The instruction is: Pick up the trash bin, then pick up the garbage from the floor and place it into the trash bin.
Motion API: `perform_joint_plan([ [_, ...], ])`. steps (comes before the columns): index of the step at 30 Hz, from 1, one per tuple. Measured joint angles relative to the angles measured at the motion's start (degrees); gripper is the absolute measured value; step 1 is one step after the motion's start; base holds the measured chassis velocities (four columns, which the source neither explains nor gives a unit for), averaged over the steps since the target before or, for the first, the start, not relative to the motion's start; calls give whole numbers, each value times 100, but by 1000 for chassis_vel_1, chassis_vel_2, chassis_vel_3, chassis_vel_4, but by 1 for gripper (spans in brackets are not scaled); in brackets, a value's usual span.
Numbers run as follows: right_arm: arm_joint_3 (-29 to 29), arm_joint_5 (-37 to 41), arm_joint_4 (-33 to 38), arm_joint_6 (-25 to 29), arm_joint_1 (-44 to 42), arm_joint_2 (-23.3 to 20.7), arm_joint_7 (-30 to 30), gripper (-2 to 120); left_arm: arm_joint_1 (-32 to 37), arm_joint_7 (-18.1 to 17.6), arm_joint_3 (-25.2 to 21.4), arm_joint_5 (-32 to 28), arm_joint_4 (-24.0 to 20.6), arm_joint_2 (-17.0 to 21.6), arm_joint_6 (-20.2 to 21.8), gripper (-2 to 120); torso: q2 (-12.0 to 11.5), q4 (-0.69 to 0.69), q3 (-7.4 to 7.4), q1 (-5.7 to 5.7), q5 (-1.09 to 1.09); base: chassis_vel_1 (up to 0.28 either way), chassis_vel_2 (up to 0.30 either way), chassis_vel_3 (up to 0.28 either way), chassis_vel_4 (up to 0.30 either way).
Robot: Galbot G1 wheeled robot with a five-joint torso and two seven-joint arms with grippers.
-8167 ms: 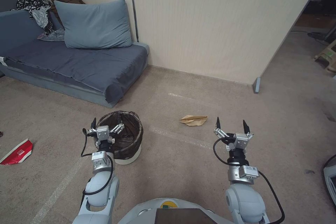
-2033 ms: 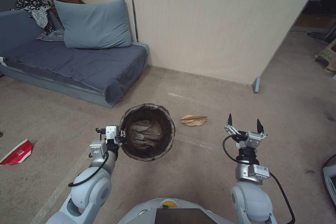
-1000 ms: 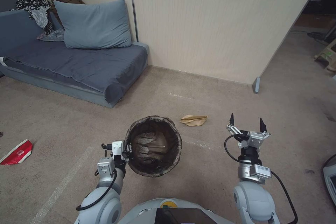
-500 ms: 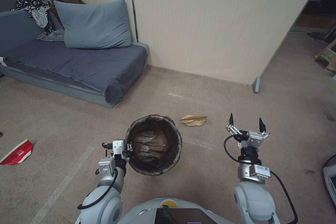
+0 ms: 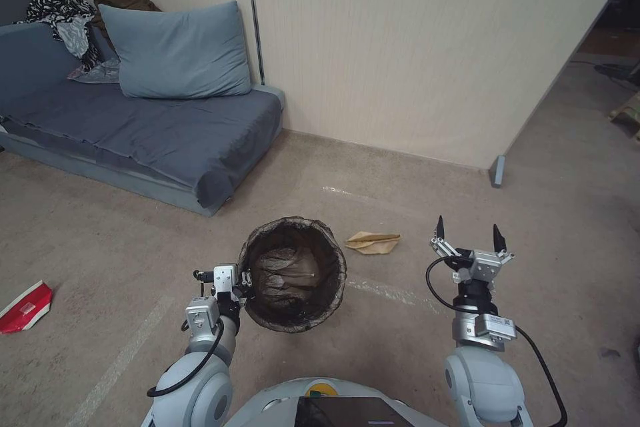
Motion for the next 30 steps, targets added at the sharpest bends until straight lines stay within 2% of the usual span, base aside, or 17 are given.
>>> perform_joint_plan([
  [15,-17,-10,-6,24,30,-12,31,100,-15,-40,0,-23,-17,-35,10,4,0,-1,0,0,-1,-92,97,102,-96],
  [30,-26,2,-39,18,32,-63,18,100,-134,-83,-31,-204,14,-3,46,4,0,-2,-1,0,-1,0,0,0,0],
])
